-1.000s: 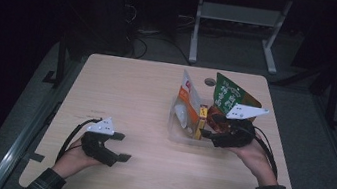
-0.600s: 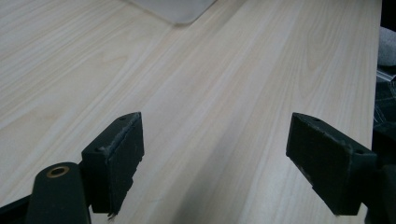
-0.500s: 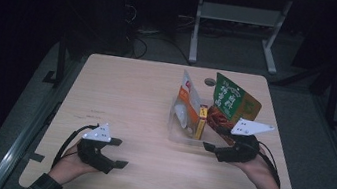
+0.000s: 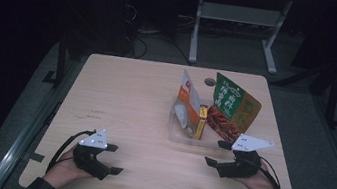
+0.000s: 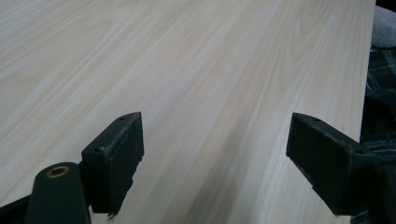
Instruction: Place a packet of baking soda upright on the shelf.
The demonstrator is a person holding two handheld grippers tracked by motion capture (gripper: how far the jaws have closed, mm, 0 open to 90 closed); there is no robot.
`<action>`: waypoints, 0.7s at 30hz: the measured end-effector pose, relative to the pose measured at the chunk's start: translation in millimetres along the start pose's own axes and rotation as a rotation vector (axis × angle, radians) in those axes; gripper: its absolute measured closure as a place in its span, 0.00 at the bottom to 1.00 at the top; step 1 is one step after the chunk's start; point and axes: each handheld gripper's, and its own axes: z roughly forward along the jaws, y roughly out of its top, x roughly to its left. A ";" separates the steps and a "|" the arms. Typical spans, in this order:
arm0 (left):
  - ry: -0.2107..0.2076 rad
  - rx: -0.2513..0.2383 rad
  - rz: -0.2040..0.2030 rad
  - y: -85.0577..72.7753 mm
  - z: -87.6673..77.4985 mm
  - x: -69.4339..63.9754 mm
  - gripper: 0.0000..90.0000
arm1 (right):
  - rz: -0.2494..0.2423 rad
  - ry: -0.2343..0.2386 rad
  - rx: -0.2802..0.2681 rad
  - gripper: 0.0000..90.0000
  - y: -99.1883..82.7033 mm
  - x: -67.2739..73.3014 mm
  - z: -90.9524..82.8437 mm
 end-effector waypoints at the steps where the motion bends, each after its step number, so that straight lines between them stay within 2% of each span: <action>1: 0.003 0.007 0.009 -0.7 -0.4 0.3 0.21 | 0.002 -0.001 0.001 0.27 -2.4 0.4 -1.0; 9: 0.000 0.017 0.016 -8.1 -3.2 0.8 0.21 | 0.032 -0.014 0.030 0.27 -24.4 2.2 -8.6; 11: -0.002 0.023 0.006 -10.6 -3.0 1.1 0.21 | 0.033 -0.018 0.043 0.27 -29.5 1.8 -9.8; 21: -0.004 0.038 0.010 -11.4 -0.9 1.0 0.21 | 0.034 -0.019 0.060 0.27 -32.7 1.7 -8.1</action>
